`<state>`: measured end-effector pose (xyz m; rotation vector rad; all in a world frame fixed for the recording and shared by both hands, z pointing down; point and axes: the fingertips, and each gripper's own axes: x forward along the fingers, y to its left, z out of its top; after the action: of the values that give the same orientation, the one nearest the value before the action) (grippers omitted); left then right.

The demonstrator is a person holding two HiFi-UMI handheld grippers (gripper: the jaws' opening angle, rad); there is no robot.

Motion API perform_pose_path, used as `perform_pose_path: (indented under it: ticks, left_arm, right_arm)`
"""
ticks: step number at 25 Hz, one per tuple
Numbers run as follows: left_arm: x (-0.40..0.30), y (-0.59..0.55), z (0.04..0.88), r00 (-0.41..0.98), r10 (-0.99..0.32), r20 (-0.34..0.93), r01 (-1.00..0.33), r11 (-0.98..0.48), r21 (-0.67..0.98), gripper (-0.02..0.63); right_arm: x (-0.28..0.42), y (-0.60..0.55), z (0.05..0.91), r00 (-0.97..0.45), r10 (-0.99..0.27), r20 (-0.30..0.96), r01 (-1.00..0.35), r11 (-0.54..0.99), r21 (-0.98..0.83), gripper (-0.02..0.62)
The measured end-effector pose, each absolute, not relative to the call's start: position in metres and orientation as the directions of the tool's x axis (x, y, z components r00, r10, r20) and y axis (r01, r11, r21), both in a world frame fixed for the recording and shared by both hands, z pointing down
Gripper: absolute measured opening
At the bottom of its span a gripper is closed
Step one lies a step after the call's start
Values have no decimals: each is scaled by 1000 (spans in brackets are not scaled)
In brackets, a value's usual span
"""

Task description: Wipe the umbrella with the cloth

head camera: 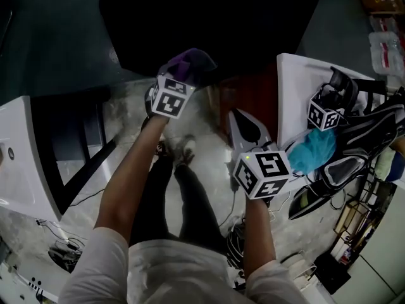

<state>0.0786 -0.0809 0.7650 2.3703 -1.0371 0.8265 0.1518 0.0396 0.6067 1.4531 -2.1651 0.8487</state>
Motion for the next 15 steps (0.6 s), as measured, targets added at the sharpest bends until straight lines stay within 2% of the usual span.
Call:
perform_pose_path:
  ticks: [15]
  left_arm:
    - [96,-19,855,570,-431,700,-733,-650,197,135]
  right_arm:
    - [165,71,671,-385,-668,636,-923,280,-265,6]
